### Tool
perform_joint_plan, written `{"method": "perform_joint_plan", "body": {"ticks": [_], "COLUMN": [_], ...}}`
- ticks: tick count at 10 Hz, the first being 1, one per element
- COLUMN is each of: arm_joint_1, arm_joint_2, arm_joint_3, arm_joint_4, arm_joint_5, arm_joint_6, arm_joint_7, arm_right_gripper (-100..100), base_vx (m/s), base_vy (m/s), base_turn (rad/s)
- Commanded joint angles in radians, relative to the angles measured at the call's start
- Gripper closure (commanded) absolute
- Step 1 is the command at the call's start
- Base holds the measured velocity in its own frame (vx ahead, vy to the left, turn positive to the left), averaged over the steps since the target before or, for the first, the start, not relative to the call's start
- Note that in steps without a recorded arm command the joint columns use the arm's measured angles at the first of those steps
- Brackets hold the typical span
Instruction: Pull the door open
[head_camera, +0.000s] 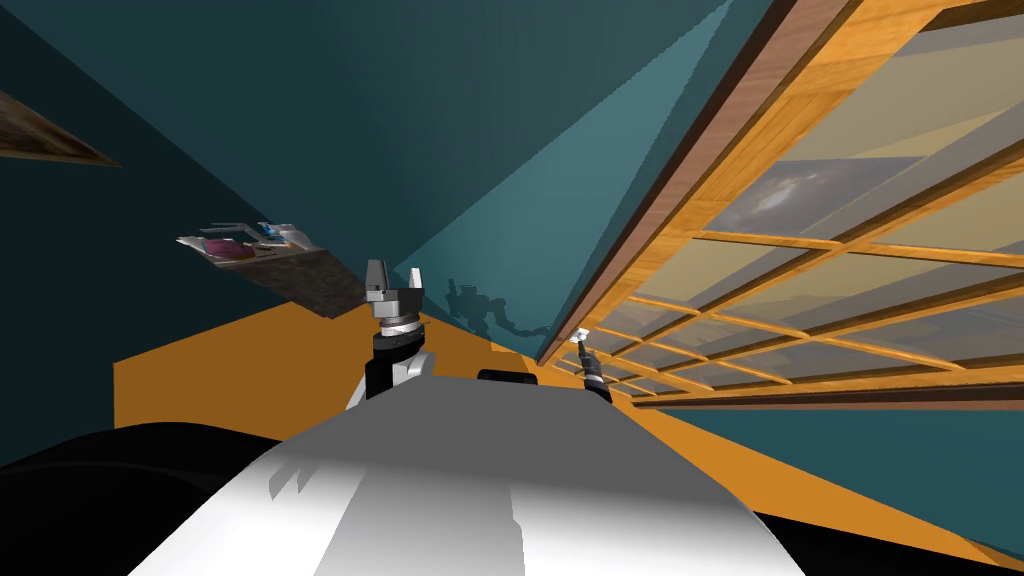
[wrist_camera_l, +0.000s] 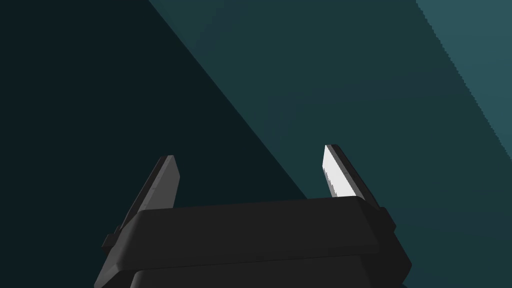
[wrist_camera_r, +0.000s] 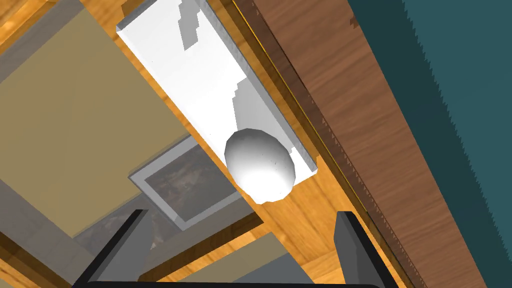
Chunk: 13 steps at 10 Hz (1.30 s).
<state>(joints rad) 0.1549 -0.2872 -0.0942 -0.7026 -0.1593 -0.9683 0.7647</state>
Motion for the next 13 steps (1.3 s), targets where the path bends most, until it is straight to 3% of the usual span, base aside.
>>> {"method": "perform_joint_plan", "body": {"ticks": [1, 13], "arm_joint_1": [0.024, 0.108], "arm_joint_2": [-0.008, -0.051], "arm_joint_3": [-0.003, -0.016], "arm_joint_4": [-0.016, -0.009], "arm_joint_5": [0.009, 0.054], "arm_joint_6": [-0.008, -0.089], "arm_joint_7": [0.05, 0.35], "arm_right_gripper": [-100, -100], "base_vx": [0.009, 0.004], "base_vy": [0.06, 0.042], "base_turn": [-0.047, -0.033]}}
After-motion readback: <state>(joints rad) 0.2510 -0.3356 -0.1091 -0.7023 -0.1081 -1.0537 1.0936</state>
